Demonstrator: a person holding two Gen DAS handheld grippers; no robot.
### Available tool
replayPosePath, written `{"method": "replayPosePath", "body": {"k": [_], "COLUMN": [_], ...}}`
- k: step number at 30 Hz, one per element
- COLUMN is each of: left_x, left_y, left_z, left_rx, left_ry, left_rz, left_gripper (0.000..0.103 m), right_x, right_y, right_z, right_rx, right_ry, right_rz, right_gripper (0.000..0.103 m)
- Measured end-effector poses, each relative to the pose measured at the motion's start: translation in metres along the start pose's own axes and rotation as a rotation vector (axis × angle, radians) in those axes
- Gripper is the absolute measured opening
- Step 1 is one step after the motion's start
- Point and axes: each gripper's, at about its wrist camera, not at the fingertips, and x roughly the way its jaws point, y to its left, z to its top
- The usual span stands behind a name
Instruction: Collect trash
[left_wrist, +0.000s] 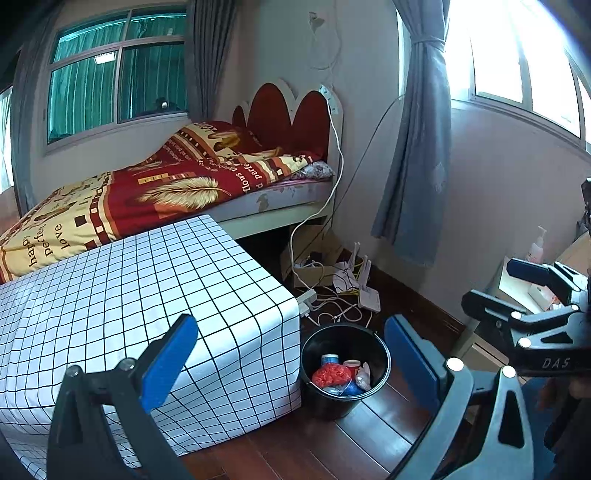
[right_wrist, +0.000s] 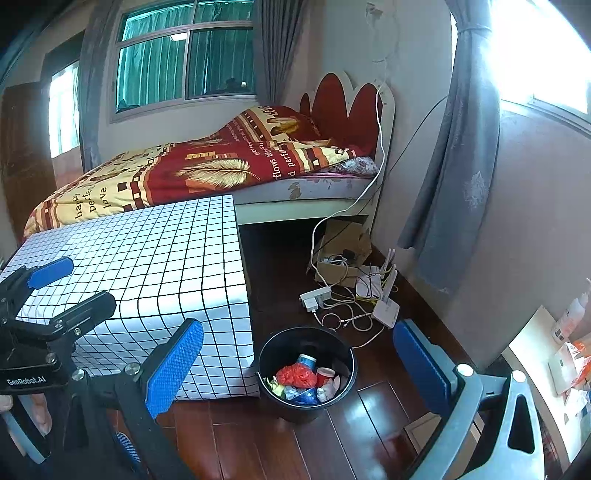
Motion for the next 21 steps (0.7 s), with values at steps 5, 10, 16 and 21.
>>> {"method": "replayPosePath", "body": {"k": [5, 10, 16, 21], "left_x": [-0.0002, 0.0002, -0.0011, -0.0014], "left_y": [-0.0003, -0.0046, -0.0072, -0.0085], "left_z": [0.0001, 0.0002, -0.0003, 0.0015], "left_rx": [-0.004, -0.006, -0.006, -0.021], "left_ry": [0.003, 0.006, 0.003, 0.003], "left_rz": [-0.007, -0.005, -0.004, -0.032], "left_gripper": [0.102, 0.102, 0.102, 0.102], "right_x": [-0.0005, -0.0006, -0.0009, -0.0014], "right_y": [0.0011, 0.0013, 0.0032, 0.0046], "right_z": [-0.0007, -0.0013, -0.0026, -0.0033], "right_rx": [-0.001, 0.0, 0.002, 0.001], "right_ry": [-0.002, -0.001, 0.001, 0.002], "right_rz": [-0.004, -0.004, -0.003, 0.001], "right_gripper": [0.103, 0.103, 0.103, 0.103]}}
